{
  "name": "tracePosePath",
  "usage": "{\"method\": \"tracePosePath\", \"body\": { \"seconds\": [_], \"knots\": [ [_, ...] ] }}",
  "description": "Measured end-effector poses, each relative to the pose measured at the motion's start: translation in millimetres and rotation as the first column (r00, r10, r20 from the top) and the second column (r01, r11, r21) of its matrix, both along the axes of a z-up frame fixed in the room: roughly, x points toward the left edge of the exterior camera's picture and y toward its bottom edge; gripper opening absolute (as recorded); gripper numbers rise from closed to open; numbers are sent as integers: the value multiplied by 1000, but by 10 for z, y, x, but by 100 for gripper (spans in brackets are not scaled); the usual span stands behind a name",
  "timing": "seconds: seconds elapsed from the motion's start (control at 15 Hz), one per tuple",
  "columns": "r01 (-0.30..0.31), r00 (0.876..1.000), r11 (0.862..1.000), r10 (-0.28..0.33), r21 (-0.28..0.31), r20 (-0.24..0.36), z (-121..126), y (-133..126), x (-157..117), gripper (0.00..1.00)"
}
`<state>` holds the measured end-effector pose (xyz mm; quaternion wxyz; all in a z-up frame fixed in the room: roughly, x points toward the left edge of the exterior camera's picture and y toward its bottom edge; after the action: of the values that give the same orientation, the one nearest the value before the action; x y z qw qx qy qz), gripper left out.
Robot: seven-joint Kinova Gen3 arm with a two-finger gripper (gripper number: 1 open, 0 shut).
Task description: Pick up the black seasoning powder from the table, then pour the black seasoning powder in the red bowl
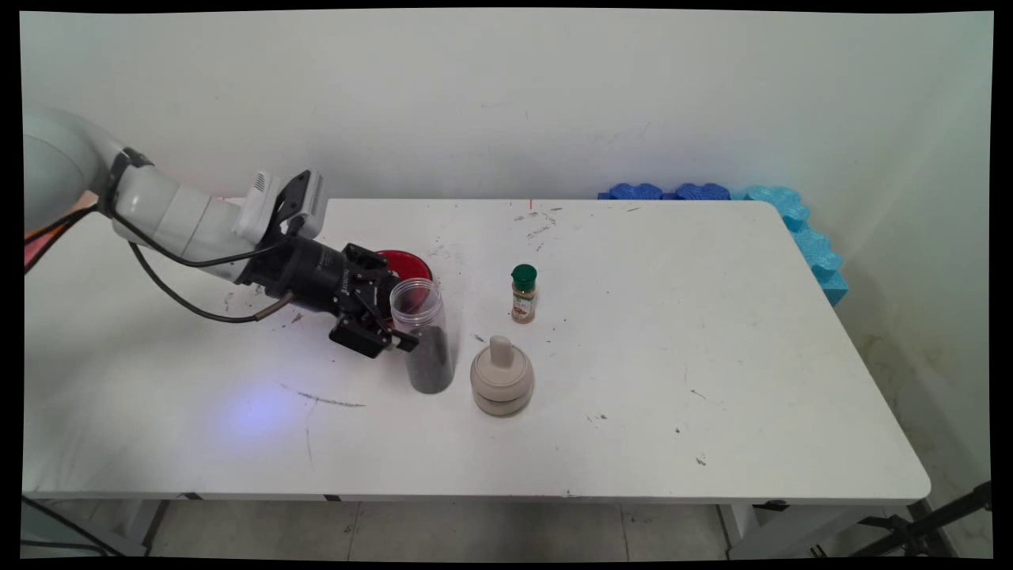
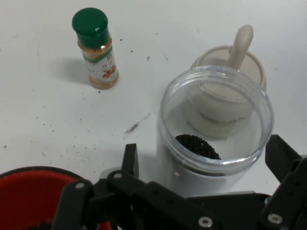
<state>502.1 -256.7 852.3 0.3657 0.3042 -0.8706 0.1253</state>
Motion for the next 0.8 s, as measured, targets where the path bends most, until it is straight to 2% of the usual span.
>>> {"method": "tracePosePath", "body": {
  "seconds": [0.13,0.2,0.8],
  "knots": [
    [0,1000,1000,0,1,-1,-12,-20,-20,100],
    [-2,1000,1000,2,1,-1,-17,-29,-28,0],
    [-3,1000,1000,3,-2,-4,62,-1,0,0]
  ]
}}
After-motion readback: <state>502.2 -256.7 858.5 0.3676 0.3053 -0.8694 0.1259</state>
